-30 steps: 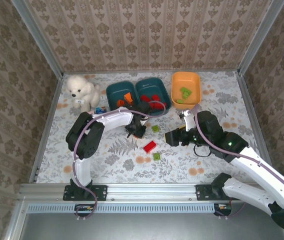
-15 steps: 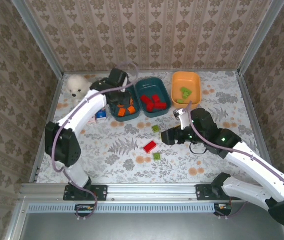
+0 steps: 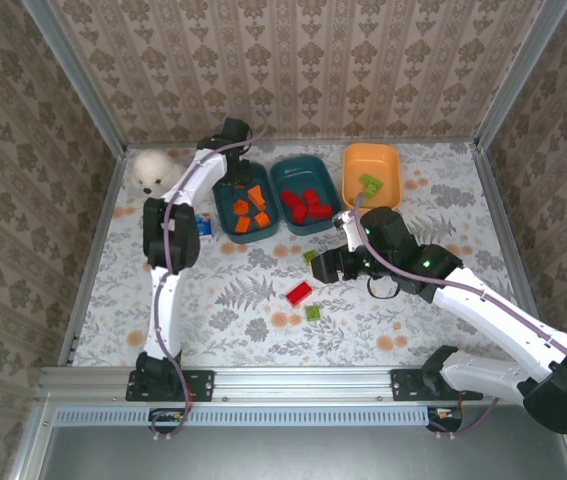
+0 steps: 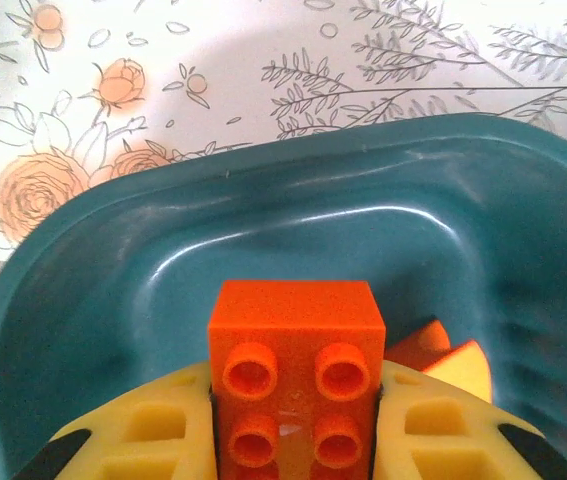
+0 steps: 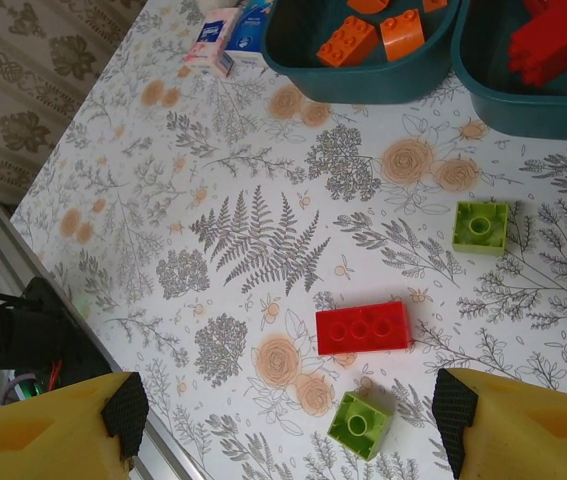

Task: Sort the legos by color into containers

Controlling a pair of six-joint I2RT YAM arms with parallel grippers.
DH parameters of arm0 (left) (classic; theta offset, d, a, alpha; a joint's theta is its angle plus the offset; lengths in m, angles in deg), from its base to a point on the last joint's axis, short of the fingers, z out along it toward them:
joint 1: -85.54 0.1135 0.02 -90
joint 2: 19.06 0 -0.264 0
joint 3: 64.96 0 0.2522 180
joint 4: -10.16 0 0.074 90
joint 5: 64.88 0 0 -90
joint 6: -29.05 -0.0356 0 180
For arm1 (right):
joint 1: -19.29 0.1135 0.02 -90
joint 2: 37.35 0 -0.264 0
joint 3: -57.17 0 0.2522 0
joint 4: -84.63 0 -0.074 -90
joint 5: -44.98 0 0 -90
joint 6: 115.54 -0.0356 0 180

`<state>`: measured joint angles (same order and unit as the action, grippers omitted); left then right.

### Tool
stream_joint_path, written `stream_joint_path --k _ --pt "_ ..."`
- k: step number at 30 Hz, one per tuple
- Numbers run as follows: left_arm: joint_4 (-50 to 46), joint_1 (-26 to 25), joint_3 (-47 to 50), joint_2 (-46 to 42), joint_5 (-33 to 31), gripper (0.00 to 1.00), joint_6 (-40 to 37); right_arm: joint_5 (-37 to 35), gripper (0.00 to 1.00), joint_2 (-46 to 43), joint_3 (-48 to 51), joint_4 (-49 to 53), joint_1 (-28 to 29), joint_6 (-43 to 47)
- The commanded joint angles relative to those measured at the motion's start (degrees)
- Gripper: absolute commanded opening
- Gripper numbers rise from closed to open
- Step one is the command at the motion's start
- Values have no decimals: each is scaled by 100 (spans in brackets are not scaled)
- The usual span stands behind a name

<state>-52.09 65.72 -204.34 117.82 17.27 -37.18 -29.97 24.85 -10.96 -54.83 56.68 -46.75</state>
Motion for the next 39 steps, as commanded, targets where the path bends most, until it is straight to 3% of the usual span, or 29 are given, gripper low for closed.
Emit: stream_joint_path --k 1,8,15,19,26,30,35,39 --pt "-491 39 -367 185 -225 20 423 -37 78 -40 -149 -3 -19 55" --pt "-490 30 -161 361 35 23 797 -63 78 -154 -57 149 -30 116" --pt "-558 29 -265 241 219 43 820 -28 79 -153 -34 345 -30 283" --pt "-569 21 -242 -71 214 60 844 -204 78 -41 -68 854 -2 583" --pt "-508 -28 -86 -809 287 67 934 -972 74 766 -315 1615 830 589" --pt "170 -182 1071 -1991 497 71 812 -1175 73 1451 -324 1588 1242 76" --pt "1922 -159 3739 -4041 1526 83 842 -1287 72 2352 -486 1276 1598 -395" --pt "2024 -218 4911 -5263 2166 83 791 -1351 70 3075 -729 1342 1667 -886"
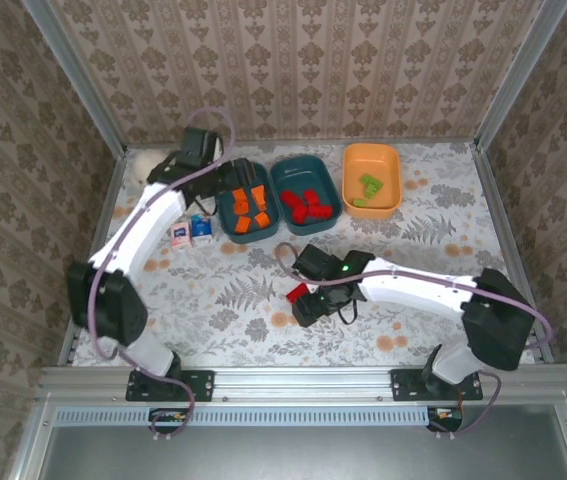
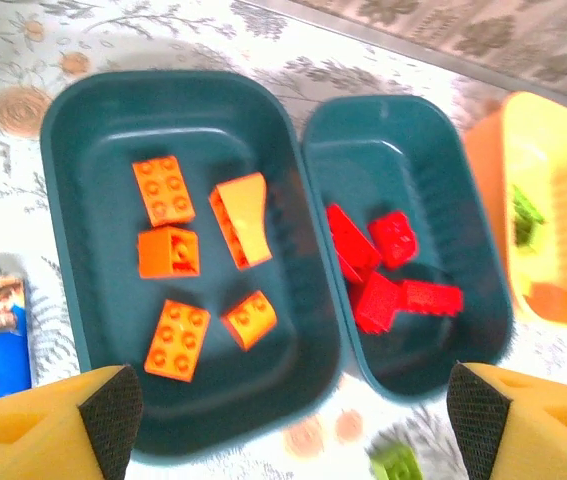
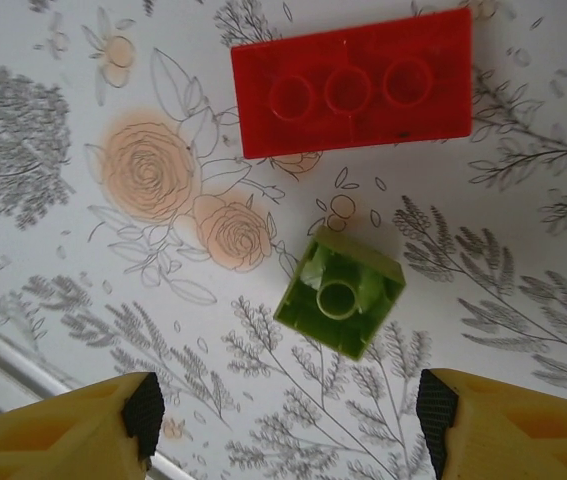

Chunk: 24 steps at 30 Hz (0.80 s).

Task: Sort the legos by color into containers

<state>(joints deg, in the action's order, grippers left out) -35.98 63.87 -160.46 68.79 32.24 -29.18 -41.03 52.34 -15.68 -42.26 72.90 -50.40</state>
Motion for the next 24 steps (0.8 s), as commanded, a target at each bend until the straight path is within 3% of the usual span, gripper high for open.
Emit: stream_joint_path --k 1,7,12,24 --pt "371 -77 763 -647 806 83 -26 -331 69 511 -345 190 60 -647" --pt "158 -375 1908 -2111 967 82 118 -628 68 911 -482 262 147 -1024" --pt "2 -585 2349 -2714 925 81 338 -869 68 1032 -459 276 142 -1093" --pt "-141 -829 2415 -2941 800 80 313 -790 39 1326 -498 165 149 -1126"
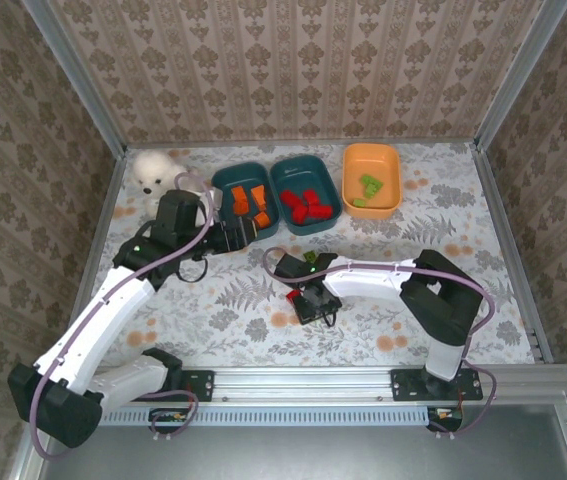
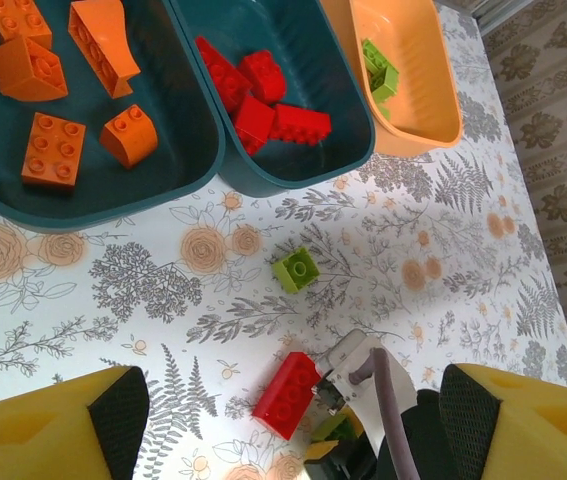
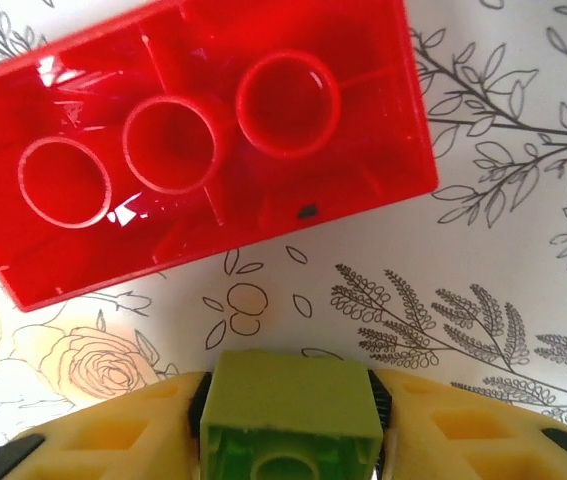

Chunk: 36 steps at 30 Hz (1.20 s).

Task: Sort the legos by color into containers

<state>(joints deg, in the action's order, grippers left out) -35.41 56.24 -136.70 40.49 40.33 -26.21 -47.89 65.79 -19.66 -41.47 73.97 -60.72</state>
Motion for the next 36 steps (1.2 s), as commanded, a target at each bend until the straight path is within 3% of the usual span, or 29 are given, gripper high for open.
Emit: stream_joint_path --k 1,8,14,18,22,31,36 --pt "-207 -92 47 -110 -8 80 -2 -112 35 -48 -103 95 32 -94" --pt "-18 -328 94 98 59 80 -138 -538 32 -951 -387 719 -270 28" --pt "512 -807 12 885 194 79 -179 -634 32 -1575 -1088 889 -1780 642" --pt "736 -1082 -317 1527 190 79 -213 -541 31 -900 -1956 693 -2895 1037" --pt "782 -1229 -787 2041 151 78 -314 -776 31 185 -3068 729 -3630 1094" --pt "843 -1260 -1257 2449 36 78 -310 -1401 32 2267 -5040 1193 -4297 863" --pt "729 -1306 -1269 2478 38 78 -410 -1597 31 2881 -5595 1467 -4441 724"
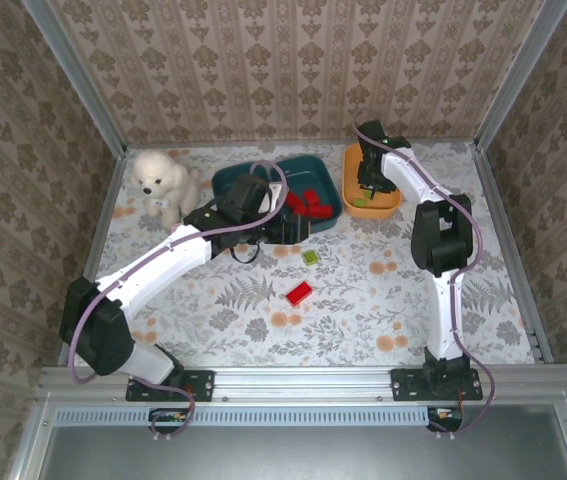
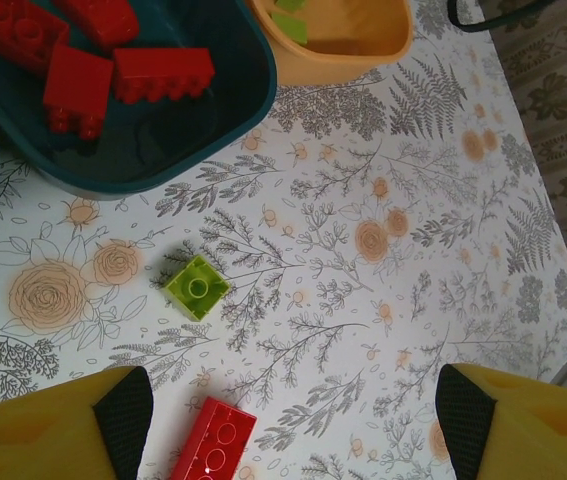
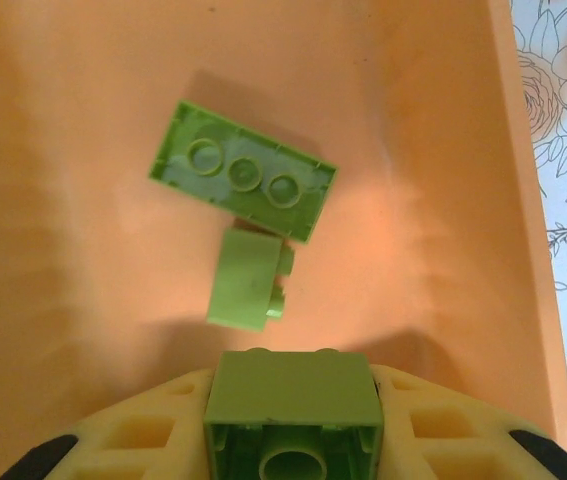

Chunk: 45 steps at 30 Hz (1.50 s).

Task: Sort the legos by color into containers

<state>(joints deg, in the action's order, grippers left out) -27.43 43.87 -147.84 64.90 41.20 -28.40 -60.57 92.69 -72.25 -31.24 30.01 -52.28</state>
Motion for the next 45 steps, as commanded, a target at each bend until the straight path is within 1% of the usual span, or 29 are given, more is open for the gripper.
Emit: stream_joint_path --k 1,4,11,13,16,18,22,25,27,29,30,32,35,38,39,41,45 --pt "-99 -71 -155 35 -51 78 -205 -372 31 276 -418 497 -52 -150" --pt "-190 -110 -187 40 -73 78 -293 -442 32 482 -597 682 -88 -272" --pt "-502 -209 -251 117 -119 78 -654 -434 35 617 -536 715 -88 -471" --pt "-589 -221 -268 124 -145 78 -744 -438 40 633 -525 721 -88 -498" --pt "-661 -235 -277 112 -149 78 -815 -433 50 602 -531 720 -89 -499" --pt "-708 -243 -273 104 -159 78 -855 -436 54 559 -592 720 -88 -484" --pt "-924 -246 -302 107 -158 78 -1110 -460 59 375 -923 755 -54 -364" --pt "-1269 -380 -321 185 -203 79 -1634 -434 59 25 -1080 681 29 -276" --pt "-1491 -547 -275 301 -323 79 -2040 -309 61 -396 -898 469 131 -233" --pt "-1634 -760 -193 473 -498 79 -2414 -49 63 -1074 -320 43 270 -209" --pt "-1668 -830 -170 555 -566 80 -2533 153 64 -1437 85 -247 336 -209" --pt "-1674 -996 -150 788 -722 79 -2720 524 66 -2445 1245 -1069 503 -217" --pt "-1660 -1140 -228 1175 -867 78 -2807 898 68 -3849 2814 -1759 767 -261" --pt "-1625 -1232 -325 1553 -957 78 -2841 1244 70 -5235 4072 -1932 1019 -260" --pt "-1625 -1264 -356 1654 -949 77 -2863 1364 71 -5653 4430 -2096 1078 -322" --pt "-1694 -1370 -437 1907 -946 76 -2963 1575 74 -6549 5144 -2088 1166 -500" --pt "-1843 -1557 -519 2264 -1066 75 -3052 1624 76 -7713 5745 -1416 1218 -746"
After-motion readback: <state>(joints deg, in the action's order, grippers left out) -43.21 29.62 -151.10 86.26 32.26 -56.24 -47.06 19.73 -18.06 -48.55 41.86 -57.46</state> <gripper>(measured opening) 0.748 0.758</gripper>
